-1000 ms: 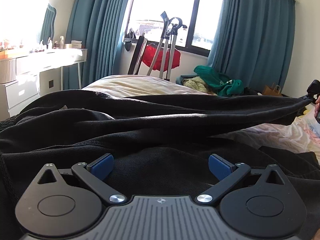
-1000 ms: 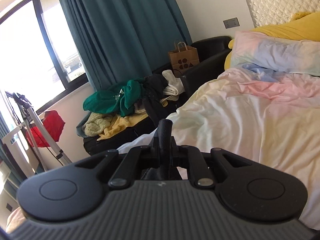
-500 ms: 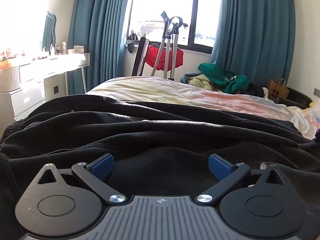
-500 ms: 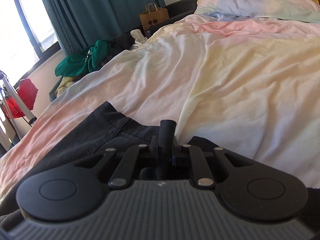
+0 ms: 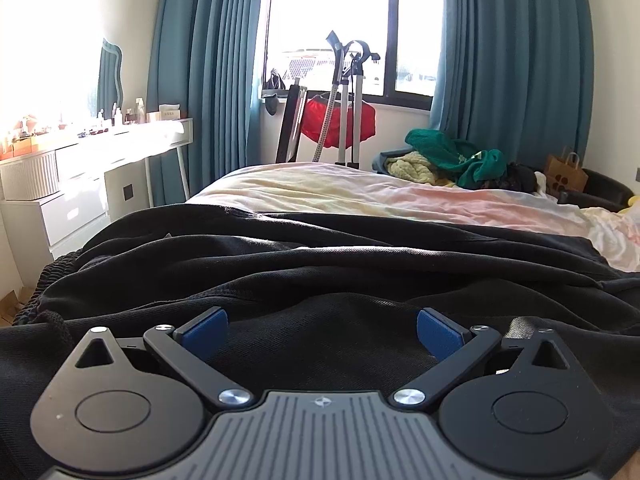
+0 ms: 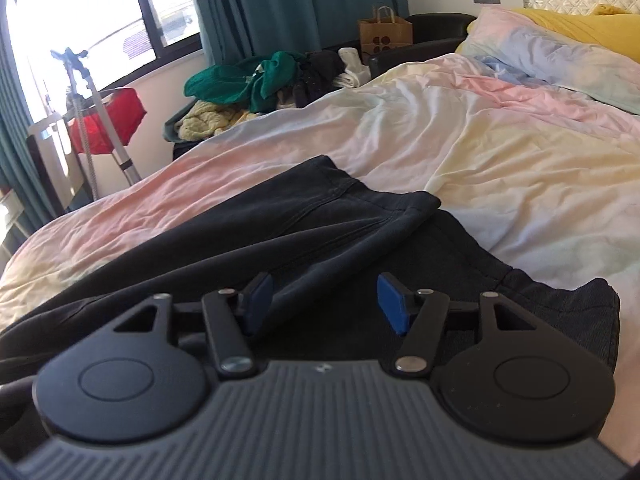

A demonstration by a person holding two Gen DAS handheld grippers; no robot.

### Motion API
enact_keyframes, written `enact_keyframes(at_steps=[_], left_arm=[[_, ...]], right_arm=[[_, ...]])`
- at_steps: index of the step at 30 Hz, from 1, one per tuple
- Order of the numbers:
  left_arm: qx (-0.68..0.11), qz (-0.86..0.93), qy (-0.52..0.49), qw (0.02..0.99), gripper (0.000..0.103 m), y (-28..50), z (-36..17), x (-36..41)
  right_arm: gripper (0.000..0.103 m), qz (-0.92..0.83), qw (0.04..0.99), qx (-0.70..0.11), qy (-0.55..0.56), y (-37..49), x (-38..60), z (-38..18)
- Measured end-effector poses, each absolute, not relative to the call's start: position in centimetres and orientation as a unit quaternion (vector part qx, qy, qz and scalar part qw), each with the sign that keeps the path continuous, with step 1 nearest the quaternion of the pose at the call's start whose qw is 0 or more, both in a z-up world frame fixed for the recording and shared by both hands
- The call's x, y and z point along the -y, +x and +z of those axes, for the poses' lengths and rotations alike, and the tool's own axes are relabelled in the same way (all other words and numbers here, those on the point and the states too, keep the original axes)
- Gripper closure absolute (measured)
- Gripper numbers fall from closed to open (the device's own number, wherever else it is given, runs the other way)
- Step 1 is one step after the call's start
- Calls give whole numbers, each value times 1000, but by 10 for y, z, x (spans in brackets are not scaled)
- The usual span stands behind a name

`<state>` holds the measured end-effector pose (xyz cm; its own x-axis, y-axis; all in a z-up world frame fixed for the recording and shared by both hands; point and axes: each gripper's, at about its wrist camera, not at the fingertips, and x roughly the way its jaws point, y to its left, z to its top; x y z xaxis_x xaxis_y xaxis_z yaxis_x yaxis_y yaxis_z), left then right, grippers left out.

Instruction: Fold clothes

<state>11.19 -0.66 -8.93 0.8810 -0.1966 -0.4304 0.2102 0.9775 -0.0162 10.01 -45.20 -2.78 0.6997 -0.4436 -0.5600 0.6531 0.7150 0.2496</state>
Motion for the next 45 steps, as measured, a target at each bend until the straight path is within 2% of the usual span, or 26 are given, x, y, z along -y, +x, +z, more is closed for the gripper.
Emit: enact_keyframes(at_steps=[2, 5, 6, 9, 16, 24, 30, 33, 37, 45], left_arm=[[-214, -103, 26, 971, 1, 103, -86, 8], [-211, -102, 39, 971, 1, 90, -84, 9], [-214, -102, 40, 971, 1, 87, -83, 10], [-231, -106, 38, 966, 1, 77, -84, 10], [-251, -114, 44, 960, 1, 56, -86, 8], [-301, -112, -26, 947, 0, 53, -71, -22], [-334, -72, -104, 934, 0, 52, -42, -84], [-381, -38, -141, 913, 0, 54, -35, -117], [-455, 6, -225, 861, 2, 56, -43, -163], [-456, 71, -396, 794, 1, 62, -81, -232]], right_arm=[[42, -271, 909, -234, 212, 90, 428, -15], [34, -226, 927, -216, 206, 72, 397, 1], [26, -212, 932, -212, 206, 68, 390, 5], [14, -173, 941, -205, 206, 58, 373, 10], [14, -168, 946, -208, 183, 51, 353, 15], [14, -207, 936, -204, 199, 41, 363, 12], [14, -211, 925, -223, 224, 42, 376, 1], [14, -208, 918, -231, 245, 44, 383, -3], [14, -205, 914, -221, 271, 41, 389, -3], [14, -211, 904, -208, 308, 35, 400, -4]])
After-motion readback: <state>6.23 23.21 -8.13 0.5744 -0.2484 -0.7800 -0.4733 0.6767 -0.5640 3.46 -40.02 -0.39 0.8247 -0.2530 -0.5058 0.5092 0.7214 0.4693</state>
